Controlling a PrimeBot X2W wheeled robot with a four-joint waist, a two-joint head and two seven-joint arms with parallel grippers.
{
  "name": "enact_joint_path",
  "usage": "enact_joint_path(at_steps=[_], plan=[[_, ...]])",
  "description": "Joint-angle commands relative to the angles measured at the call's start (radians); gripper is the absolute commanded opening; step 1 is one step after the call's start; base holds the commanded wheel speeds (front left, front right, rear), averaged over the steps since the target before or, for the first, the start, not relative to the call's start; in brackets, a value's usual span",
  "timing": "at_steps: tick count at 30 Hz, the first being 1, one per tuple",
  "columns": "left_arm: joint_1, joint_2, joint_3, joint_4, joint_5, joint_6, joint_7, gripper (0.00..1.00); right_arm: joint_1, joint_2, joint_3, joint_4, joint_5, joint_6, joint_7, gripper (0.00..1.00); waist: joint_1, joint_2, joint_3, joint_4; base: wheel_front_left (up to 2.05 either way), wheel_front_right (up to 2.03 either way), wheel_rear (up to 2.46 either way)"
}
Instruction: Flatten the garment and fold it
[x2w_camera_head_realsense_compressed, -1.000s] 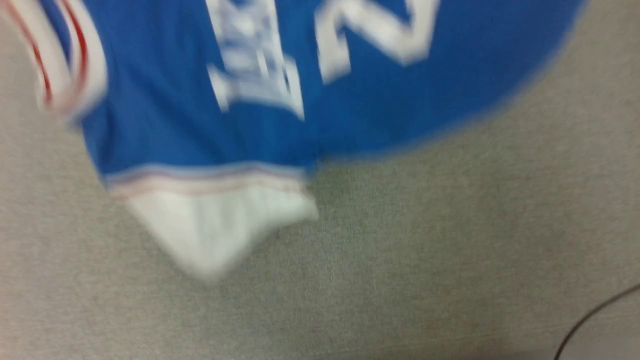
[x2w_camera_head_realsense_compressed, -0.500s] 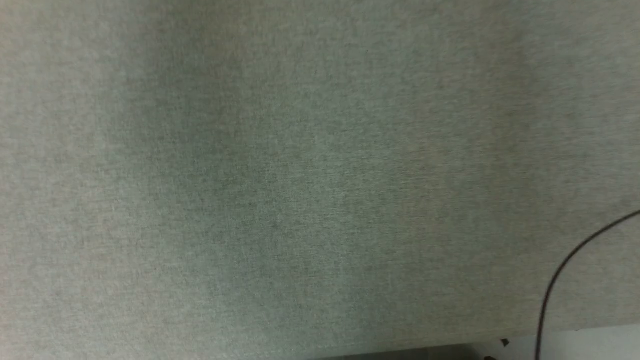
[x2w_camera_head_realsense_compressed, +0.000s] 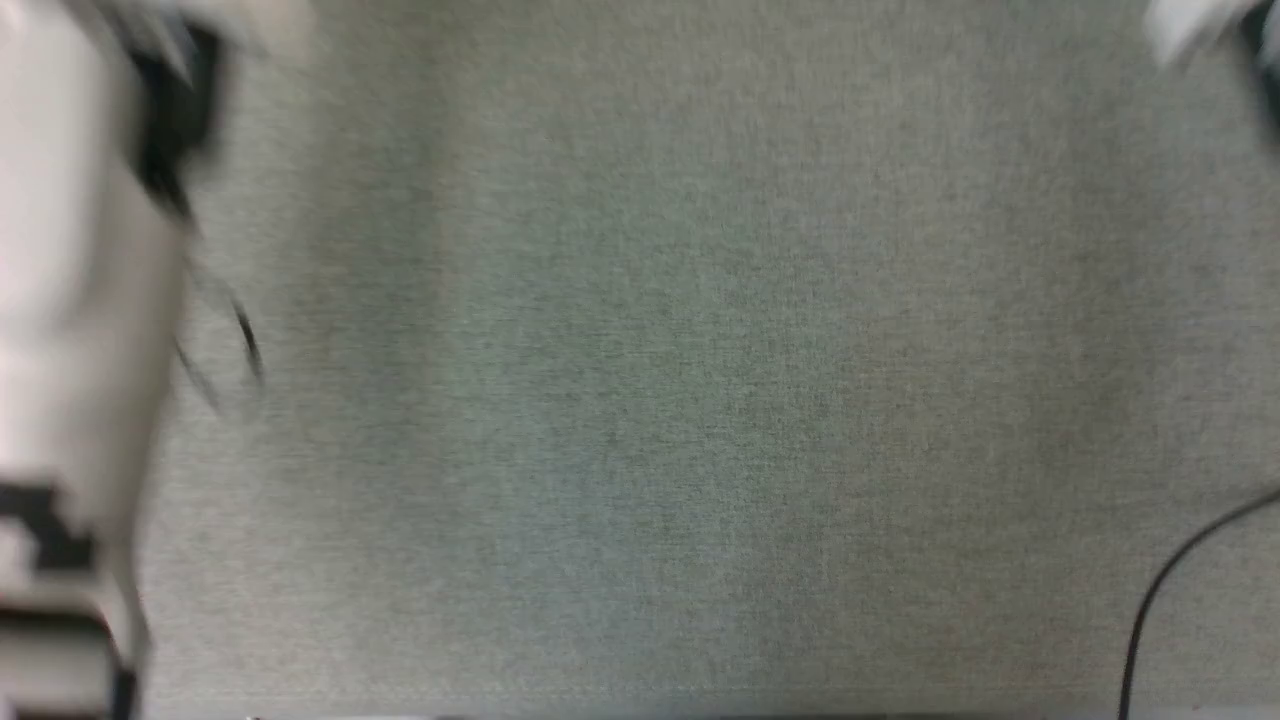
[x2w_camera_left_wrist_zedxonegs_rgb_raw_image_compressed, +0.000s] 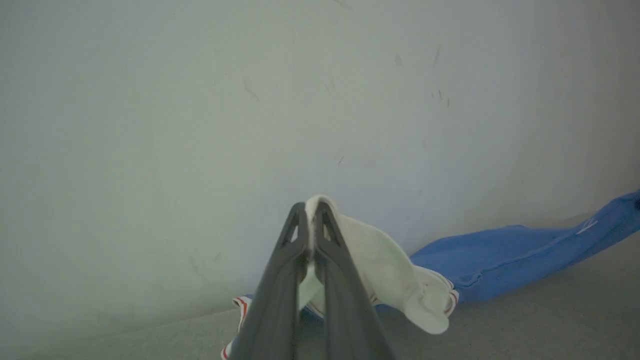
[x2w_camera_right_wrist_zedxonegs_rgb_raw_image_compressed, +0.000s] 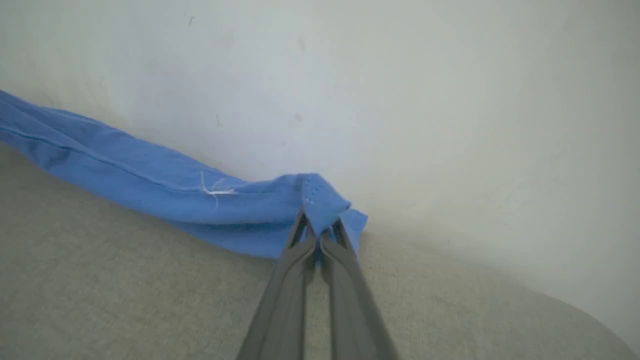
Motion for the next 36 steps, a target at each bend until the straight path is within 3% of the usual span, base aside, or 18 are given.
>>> enact_joint_path(at_steps=[1,6,12,23,29,36], plan=[[0.103,0.0,-0.016,-0.011,-0.003,0.004,0.0,0.0,0.073,-0.005,0.021,0.003,0.014,-0.002,-0.012,0.0,0.0,0.0002,-0.117,0.026,0.0,0.0,0.0],[0.398,0.038,-0.051,-0.055,-0.044,0.033,0.095,0.0,0.282,-0.036,0.095,0.014,0.039,-0.002,-0.018,0.0,0.0,0.0002,-0.268,0.033,0.0,0.0,0.0],[0.709,0.121,-0.12,-0.185,-0.087,0.064,0.306,0.0,0.477,-0.092,0.178,-0.012,0.137,-0.002,0.038,0.0,0.0,0.0002,-0.422,0.04,0.0,0.0,0.0],[1.108,0.272,-0.105,-0.512,-0.236,0.18,0.544,0.0,0.793,-0.255,0.292,-0.316,0.344,-0.002,0.208,0.0,0.0,0.0002,-0.597,0.051,0.0,0.0,0.0],[1.264,0.327,-0.095,-0.66,-0.304,0.238,0.62,0.0,0.989,-0.315,0.243,-0.41,0.428,-0.002,0.344,0.0,0.0,0.0002,-0.648,0.061,0.0,0.0,0.0],[1.399,0.373,-0.115,-0.767,-0.39,0.277,0.729,0.0,1.202,-0.362,0.153,-0.528,0.482,-0.002,0.524,0.0,0.0,0.0002,-0.677,0.061,0.0,0.0,0.0]])
